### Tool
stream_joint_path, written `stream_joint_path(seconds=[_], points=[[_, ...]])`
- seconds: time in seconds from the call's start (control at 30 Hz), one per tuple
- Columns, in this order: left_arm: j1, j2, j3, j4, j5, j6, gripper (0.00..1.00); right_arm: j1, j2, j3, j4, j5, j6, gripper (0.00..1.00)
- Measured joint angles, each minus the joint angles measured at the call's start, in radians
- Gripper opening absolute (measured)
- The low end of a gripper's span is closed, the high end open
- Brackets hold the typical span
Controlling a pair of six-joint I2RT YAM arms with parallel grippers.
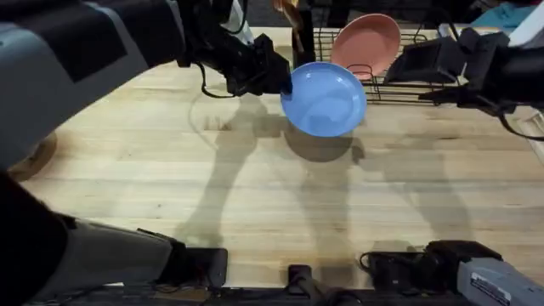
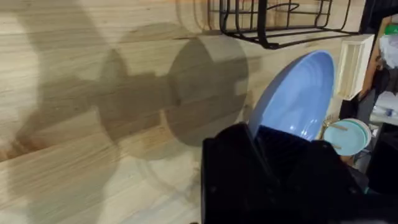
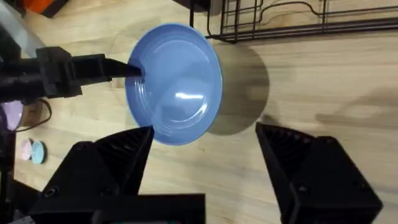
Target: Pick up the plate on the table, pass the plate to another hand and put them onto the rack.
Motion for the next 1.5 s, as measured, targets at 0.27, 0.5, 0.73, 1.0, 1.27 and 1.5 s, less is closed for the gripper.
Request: stream_joint_path(seconds=[0.27, 0.5, 0.73, 1.0, 1.27, 1.5], points=[[0.000, 0.000, 0.000, 0.000, 0.000, 0.000, 0.041, 0.000, 0.104, 0.001, 0.008, 0.000, 0.000, 0.995], [0.000, 0.000, 0.000, 0.000, 0.000, 0.000, 0.042, 0.000, 0.229, 0.001, 0.058, 0.000, 0.000, 0.995], [0.000, 0.000, 0.000, 0.000, 0.000, 0.000, 0.042, 0.001, 0.292, 0.001, 0.116, -0.004, 0.000, 0.995], [0.000, 0.000, 0.000, 0.000, 0.000, 0.000, 0.042, 0.084, 0.406, 0.001, 0.170, -0.004, 0.000, 0.995], [0.000, 0.000, 0.000, 0.000, 0.000, 0.000, 0.042, 0.135, 0.433, 0.001, 0.191, -0.005, 0.001, 0.843], [0.000, 0.000, 0.000, 0.000, 0.000, 0.000, 0.042, 0.135, 0.433, 0.001, 0.191, -0.004, 0.003, 0.396]])
